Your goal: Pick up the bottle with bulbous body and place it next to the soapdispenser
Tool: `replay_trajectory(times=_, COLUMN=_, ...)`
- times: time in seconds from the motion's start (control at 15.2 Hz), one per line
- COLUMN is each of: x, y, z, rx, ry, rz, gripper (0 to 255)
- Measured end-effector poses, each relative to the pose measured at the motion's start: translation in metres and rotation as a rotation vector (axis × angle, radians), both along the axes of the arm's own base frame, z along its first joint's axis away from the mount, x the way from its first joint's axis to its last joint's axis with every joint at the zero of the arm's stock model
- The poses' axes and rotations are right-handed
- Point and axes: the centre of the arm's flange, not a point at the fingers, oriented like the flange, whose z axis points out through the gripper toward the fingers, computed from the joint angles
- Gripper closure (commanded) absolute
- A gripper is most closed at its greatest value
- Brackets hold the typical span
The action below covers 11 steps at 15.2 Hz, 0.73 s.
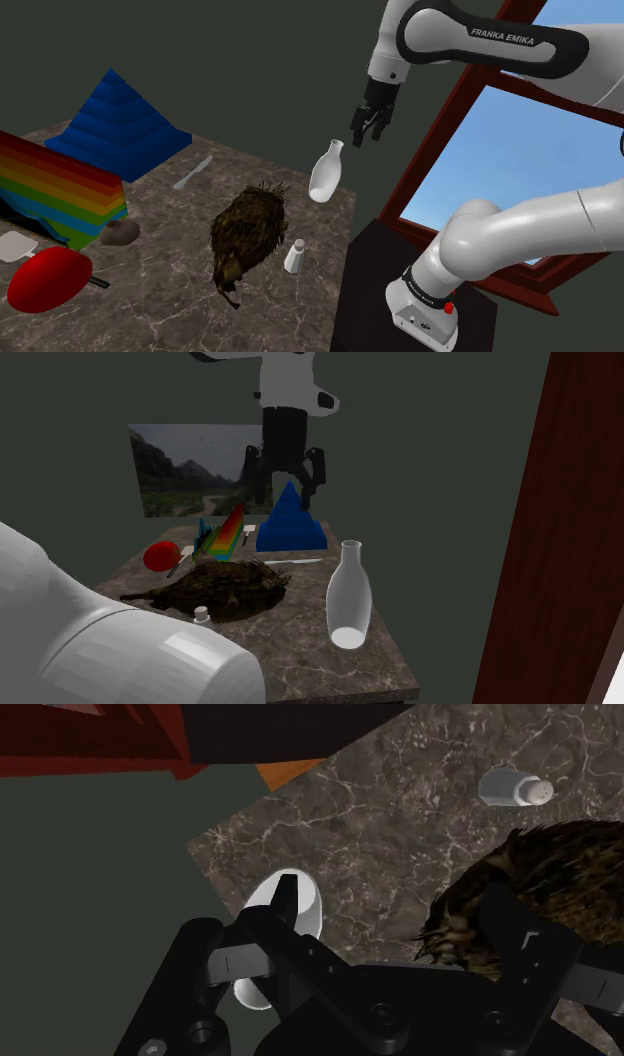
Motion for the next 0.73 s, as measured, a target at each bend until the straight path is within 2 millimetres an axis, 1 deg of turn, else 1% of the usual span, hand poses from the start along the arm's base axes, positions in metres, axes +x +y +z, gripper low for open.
replay_trajectory(times=0.26, x=0.043, y=-0.026, z=-0.026, rx=-0.010, ry=0.008, rz=0.006, gripper=0)
replay_trajectory(times=0.33, x=0.052, y=-0.031, z=-0.034, rx=-0.012, ry=0.010, rz=0.007, gripper=0)
replay_trajectory(times=0.4, x=0.062, y=-0.041, z=-0.038, rx=-0.015, ry=0.012, rz=0.008, gripper=0)
replay_trajectory(times=0.46, x=0.070, y=-0.047, z=-0.044, rx=-0.017, ry=0.014, rz=0.010, gripper=0)
replay_trajectory(times=0.59, x=0.090, y=-0.056, z=-0.056, rx=-0.022, ry=0.018, rz=0.013, gripper=0)
replay_trajectory(times=0.73, x=0.109, y=-0.073, z=-0.067, rx=-0.027, ry=0.022, rz=0.015, gripper=0)
